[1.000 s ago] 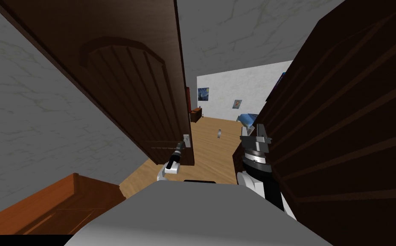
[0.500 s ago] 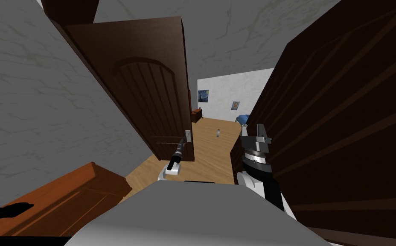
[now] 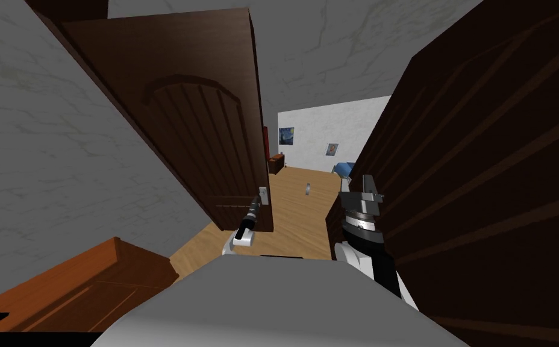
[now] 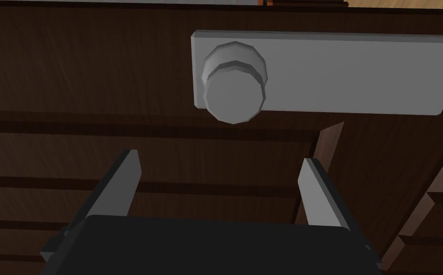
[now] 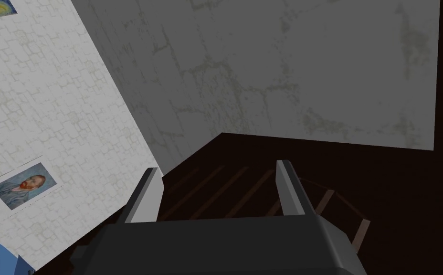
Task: Push the door open
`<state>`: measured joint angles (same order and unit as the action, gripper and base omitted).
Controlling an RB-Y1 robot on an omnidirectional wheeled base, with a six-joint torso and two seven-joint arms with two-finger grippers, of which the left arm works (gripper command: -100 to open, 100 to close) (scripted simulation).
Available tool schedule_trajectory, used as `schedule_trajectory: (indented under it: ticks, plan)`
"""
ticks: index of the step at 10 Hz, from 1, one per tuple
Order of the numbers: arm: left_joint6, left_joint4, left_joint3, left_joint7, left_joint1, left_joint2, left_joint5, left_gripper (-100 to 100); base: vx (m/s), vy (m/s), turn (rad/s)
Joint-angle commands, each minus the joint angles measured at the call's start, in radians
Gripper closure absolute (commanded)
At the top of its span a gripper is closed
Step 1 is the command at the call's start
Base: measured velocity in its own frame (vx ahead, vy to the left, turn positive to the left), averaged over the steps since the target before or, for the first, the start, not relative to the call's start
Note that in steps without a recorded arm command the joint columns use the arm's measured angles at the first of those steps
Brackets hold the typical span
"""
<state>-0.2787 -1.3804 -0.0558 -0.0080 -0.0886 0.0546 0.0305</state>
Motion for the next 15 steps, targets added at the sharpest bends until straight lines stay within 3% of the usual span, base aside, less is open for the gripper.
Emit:
schedule_trajectory:
  ticks: [1, 4, 5, 6, 11, 15]
  plan:
    - [-0.005, 0.010, 0.005, -0.001, 0.007, 0.000, 0.000, -100, 0.225, -0.026, -0.015]
    - [-0.016, 0.032, 0.016, -0.003, 0.024, -0.017, 0.000, -100, 0.234, -0.014, -0.022]
    - [-0.013, 0.028, 0.014, -0.003, 0.022, -0.013, 0.000, -100, 0.107, -0.004, -0.001]
    - [-0.013, 0.028, 0.014, -0.003, 0.022, -0.013, 0.000, 100, -0.013, 0.001, 0.007]
    - [-0.013, 0.028, 0.014, -0.003, 0.022, -0.013, 0.000, 100, -0.022, 0.001, -0.002]
    - [-0.009, 0.037, 0.054, -0.011, 0.026, 0.004, 0.005, 100, 0.179, -0.058, 0.042]
